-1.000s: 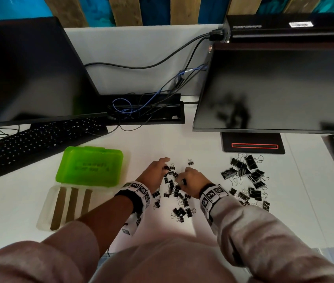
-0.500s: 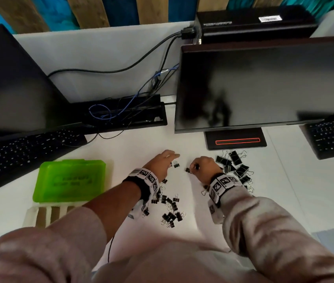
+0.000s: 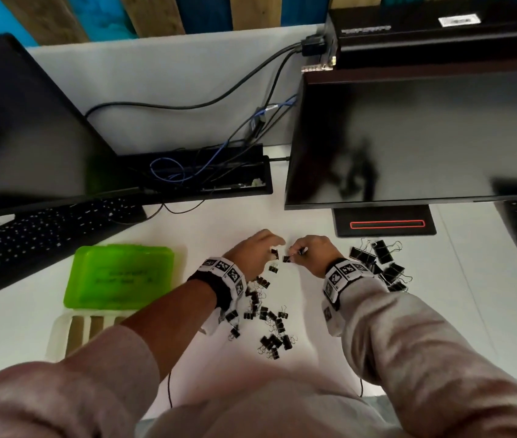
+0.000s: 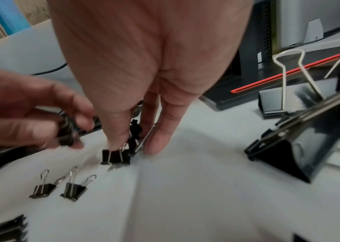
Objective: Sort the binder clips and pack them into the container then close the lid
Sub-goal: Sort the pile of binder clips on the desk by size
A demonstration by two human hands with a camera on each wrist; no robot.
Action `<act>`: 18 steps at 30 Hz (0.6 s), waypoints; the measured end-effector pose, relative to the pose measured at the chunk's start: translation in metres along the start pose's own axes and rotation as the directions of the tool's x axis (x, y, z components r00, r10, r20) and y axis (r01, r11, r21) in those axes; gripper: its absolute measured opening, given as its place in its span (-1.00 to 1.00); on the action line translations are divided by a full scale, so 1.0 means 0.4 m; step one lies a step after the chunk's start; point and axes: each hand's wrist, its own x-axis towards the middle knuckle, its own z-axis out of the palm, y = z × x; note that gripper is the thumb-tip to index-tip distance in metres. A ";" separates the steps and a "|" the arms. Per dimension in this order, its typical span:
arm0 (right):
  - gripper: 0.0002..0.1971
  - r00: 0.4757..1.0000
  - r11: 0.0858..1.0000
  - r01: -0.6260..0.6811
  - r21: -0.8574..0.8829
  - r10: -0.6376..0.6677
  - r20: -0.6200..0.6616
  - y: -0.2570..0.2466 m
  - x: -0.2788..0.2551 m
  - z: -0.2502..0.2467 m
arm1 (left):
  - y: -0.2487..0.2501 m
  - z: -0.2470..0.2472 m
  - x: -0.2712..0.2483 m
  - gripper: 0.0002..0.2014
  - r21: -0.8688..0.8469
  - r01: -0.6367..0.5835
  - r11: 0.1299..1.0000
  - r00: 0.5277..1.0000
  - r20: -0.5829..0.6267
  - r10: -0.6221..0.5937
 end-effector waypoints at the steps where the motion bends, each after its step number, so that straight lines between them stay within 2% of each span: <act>1: -0.91 1.000 1.000 0.008 0.012 -0.007 -0.009 -0.003 0.005 0.004 | 0.002 -0.005 0.007 -0.61 -0.077 0.050 0.996 0.994 -0.094 -0.057; 3: -0.90 0.999 1.000 0.014 0.016 -0.014 -0.031 -0.009 0.009 0.008 | 0.013 -0.013 0.022 -0.70 -0.187 0.130 0.974 0.970 -0.177 -0.164; 5: -0.88 0.998 0.999 0.031 0.024 -0.030 -0.050 -0.008 0.010 0.010 | 0.022 -0.012 0.034 -0.72 -0.179 0.170 0.969 0.968 -0.154 -0.199; 8: -0.84 0.996 0.997 0.078 0.024 -0.077 -0.053 0.006 0.009 0.009 | 0.018 0.008 0.033 -0.56 -0.146 0.180 0.973 0.980 -0.054 -0.189; 11: -0.76 0.988 0.995 0.096 0.023 -0.093 -0.127 0.023 0.005 0.015 | -0.005 0.015 0.013 -0.33 -0.141 0.195 0.971 0.977 -0.063 -0.205; 13: -0.73 0.970 0.989 0.138 -0.054 -0.145 -0.193 0.017 -0.003 0.028 | -0.027 0.013 -0.010 -0.32 -0.116 0.233 0.966 0.968 -0.070 -0.242; 14: -0.75 0.952 0.970 0.206 -0.130 -0.229 -0.202 0.007 -0.009 0.037 | -0.037 0.011 -0.023 -0.33 -0.110 0.263 0.958 0.961 -0.056 -0.270; 15: -0.78 0.926 0.928 0.303 -0.216 -0.340 -0.163 -0.007 -0.017 0.047 | -0.048 0.010 -0.034 -0.34 -0.111 0.291 0.950 0.954 -0.041 -0.297; 16: -0.80 0.892 0.866 0.412 -0.284 -0.446 -0.068 -0.020 -0.026 0.061 | -0.058 0.009 -0.046 -0.36 -0.119 0.305 0.945 0.950 -0.031 -0.310; 18: -0.76 0.821 0.751 0.567 -0.339 -0.546 0.166 -0.049 -0.045 0.091 | -0.071 0.004 -0.063 -0.40 -0.127 0.309 0.943 0.950 -0.003 -0.312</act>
